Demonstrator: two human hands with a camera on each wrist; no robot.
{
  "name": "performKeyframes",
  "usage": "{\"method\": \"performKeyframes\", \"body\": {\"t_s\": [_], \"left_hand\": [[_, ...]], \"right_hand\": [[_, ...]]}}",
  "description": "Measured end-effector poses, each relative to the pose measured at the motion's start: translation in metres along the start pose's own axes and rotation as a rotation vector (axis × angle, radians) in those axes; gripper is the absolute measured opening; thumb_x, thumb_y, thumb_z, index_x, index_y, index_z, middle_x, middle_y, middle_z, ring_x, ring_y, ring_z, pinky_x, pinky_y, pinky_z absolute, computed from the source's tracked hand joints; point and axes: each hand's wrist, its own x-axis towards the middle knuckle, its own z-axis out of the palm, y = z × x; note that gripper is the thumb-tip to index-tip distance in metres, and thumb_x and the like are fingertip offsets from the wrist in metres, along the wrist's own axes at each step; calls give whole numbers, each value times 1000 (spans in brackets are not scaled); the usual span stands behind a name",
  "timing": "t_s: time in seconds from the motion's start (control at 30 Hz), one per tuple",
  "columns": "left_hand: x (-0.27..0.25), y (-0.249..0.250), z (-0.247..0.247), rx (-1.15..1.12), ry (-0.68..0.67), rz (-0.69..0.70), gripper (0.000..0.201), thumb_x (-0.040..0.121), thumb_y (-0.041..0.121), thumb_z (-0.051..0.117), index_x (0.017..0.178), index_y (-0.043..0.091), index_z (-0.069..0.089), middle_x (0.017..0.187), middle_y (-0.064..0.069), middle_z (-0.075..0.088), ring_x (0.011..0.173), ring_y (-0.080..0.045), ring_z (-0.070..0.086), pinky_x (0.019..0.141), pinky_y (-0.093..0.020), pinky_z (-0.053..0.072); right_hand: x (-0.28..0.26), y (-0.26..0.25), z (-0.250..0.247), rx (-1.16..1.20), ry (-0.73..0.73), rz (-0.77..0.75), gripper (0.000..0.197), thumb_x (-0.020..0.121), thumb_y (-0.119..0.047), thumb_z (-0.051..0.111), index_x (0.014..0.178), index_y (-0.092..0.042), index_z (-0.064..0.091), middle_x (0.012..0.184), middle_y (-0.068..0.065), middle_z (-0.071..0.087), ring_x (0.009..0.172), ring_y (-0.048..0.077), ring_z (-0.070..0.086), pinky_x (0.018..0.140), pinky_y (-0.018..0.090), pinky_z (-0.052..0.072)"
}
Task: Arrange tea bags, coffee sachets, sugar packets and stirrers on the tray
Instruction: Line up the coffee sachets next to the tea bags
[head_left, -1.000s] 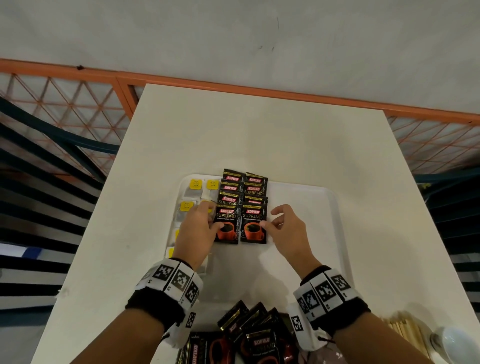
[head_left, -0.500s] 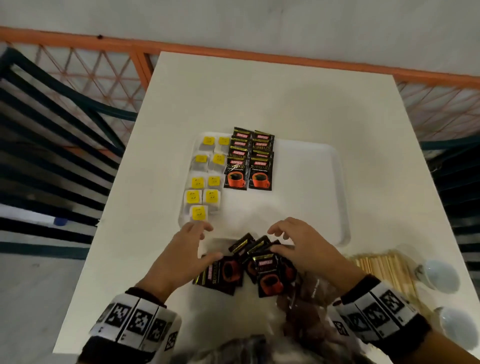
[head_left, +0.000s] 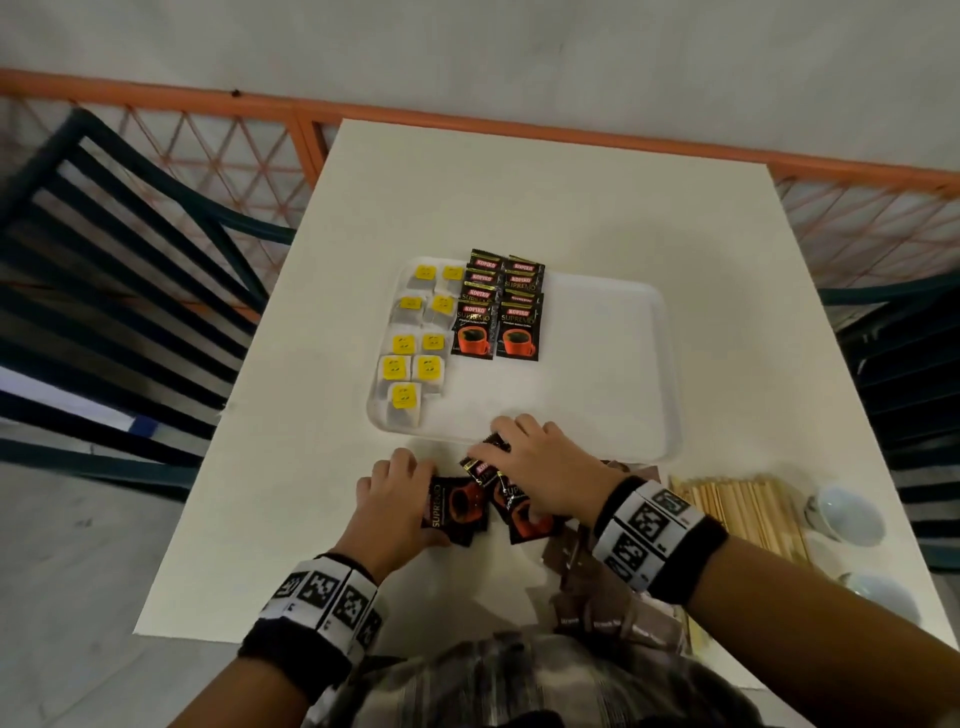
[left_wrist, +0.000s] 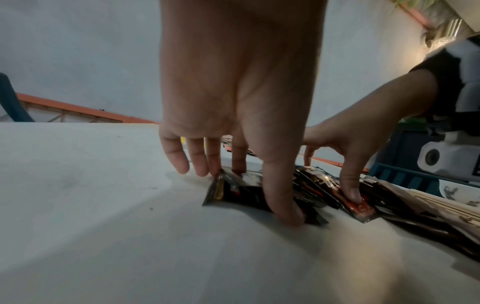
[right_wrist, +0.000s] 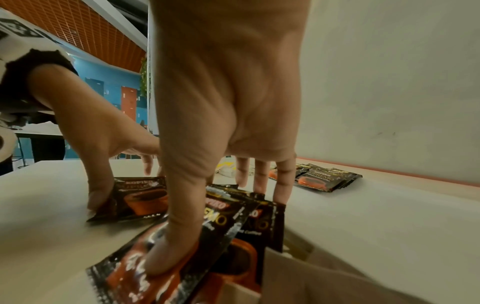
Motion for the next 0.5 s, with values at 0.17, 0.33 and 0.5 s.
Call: {"method": "performKeyframes", "body": {"t_s": [0.17, 0.33, 0.5], "left_hand": [[-1, 3, 0, -22, -3, 31, 71, 69, 56, 68, 118, 10, 44, 119, -8, 43, 107, -27, 44, 88, -35, 38], [-1, 1, 3, -194, -88, 47, 62, 73, 46, 70, 115, 11, 42, 116, -8, 51, 102, -25, 52, 83, -32, 45], [1, -9, -4, -474, -74, -46, 47, 75, 23, 74, 106, 16, 39, 110, -5, 46, 99, -22, 53, 72, -26, 38]], "right_hand": [[2, 3, -8, -8, -25, 21, 80, 62, -25, 82, 125, -15, 34, 123, 12, 40, 109, 27, 42, 85, 40, 44], [-1, 9, -9, 146, -122, 17, 55, 71, -20, 75, 115, -10, 44, 115, 10, 54, 105, 27, 53, 84, 38, 44], [-9, 29, -29, 655, -46, 126, 36, 78, -15, 68, 104, -18, 44, 102, 6, 60, 90, 22, 57, 71, 30, 46]]}}
